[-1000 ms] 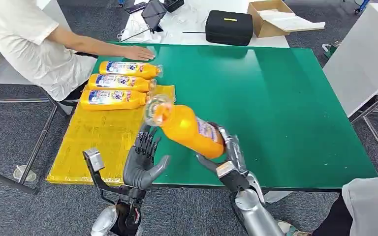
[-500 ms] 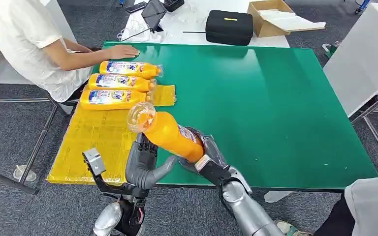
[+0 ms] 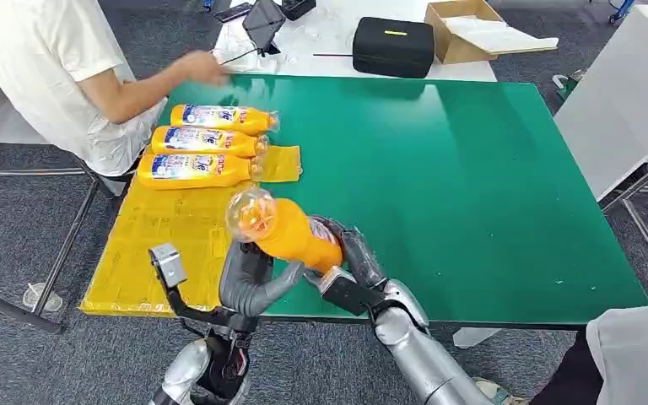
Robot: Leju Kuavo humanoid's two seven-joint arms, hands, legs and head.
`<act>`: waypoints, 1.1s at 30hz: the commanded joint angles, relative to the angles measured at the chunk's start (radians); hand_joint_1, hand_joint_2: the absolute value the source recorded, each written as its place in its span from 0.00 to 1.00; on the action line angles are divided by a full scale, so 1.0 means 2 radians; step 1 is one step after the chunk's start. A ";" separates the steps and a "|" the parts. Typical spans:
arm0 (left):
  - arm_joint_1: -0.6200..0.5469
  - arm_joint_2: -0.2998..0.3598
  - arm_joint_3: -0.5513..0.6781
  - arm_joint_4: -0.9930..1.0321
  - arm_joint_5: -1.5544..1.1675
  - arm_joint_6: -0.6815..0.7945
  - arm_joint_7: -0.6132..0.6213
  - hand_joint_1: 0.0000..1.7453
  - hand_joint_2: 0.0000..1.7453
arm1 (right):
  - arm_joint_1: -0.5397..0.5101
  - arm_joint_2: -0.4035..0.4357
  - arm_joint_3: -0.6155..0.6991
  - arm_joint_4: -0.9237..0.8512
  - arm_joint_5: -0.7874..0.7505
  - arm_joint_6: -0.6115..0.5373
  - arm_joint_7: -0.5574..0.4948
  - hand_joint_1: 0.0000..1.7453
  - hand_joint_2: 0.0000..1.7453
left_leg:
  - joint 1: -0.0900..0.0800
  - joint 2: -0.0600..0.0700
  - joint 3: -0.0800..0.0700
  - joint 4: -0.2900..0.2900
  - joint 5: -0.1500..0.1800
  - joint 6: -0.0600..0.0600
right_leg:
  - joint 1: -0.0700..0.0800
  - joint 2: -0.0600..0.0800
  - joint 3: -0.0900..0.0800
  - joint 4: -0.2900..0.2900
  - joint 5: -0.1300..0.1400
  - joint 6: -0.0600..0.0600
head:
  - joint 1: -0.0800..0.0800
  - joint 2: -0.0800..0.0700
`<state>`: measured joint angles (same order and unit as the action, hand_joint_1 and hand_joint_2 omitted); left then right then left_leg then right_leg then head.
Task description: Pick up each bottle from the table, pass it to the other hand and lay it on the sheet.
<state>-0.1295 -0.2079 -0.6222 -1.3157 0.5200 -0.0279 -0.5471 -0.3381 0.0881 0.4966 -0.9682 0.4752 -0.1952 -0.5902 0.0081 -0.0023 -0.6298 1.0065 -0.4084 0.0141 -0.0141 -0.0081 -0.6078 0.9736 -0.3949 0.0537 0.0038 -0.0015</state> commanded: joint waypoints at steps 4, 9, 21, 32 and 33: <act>-0.046 -0.011 -0.005 0.035 -0.057 0.091 -0.009 0.00 1.00 | -0.032 0.002 0.052 0.012 0.017 -0.017 0.023 1.00 1.00 | 0.000 0.001 0.001 0.001 -0.001 0.000 | 0.001 0.001 0.001 0.001 -0.001 -0.001 | 0.000 0.000; -0.047 -0.015 -0.009 0.038 -0.087 0.122 -0.030 0.00 1.00 | -0.032 0.005 0.053 0.013 0.011 -0.018 0.026 1.00 1.00 | 0.000 0.001 0.002 0.001 -0.001 0.000 | 0.001 0.001 0.002 0.001 -0.001 -0.001 | 0.000 0.000; -0.049 -0.014 -0.013 0.040 -0.084 0.120 -0.028 0.00 1.00 | -0.031 0.006 0.053 0.012 0.003 -0.014 0.023 1.00 1.00 | 0.000 0.000 0.001 0.000 0.000 0.000 | 0.000 0.000 0.001 0.000 0.000 -0.001 | 0.000 0.000; -0.029 -0.004 -0.013 0.001 -0.084 0.122 -0.045 1.00 1.00 | -0.010 0.007 0.048 -0.003 -0.034 0.015 0.015 1.00 1.00 | 0.000 0.000 0.000 0.000 0.000 0.000 | 0.000 0.000 0.000 0.000 0.000 -0.001 | 0.000 0.000; -0.029 -0.004 -0.013 0.001 -0.084 0.122 -0.045 1.00 1.00 | -0.010 0.007 0.048 -0.003 -0.034 0.015 0.015 1.00 1.00 | 0.000 0.000 0.001 0.000 -0.001 0.000 | 0.000 0.000 0.001 0.000 -0.001 -0.001 | 0.000 0.000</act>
<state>-0.1608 -0.2495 -0.6256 -1.3169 0.3525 0.2171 -0.6348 -0.3476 0.1106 0.5646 -0.9808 0.4093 -0.1747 -0.5585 0.0081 -0.0023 -0.6305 1.0065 -0.4083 0.0141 -0.0142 -0.0082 -0.6085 0.9736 -0.3948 0.0537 0.0038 -0.0015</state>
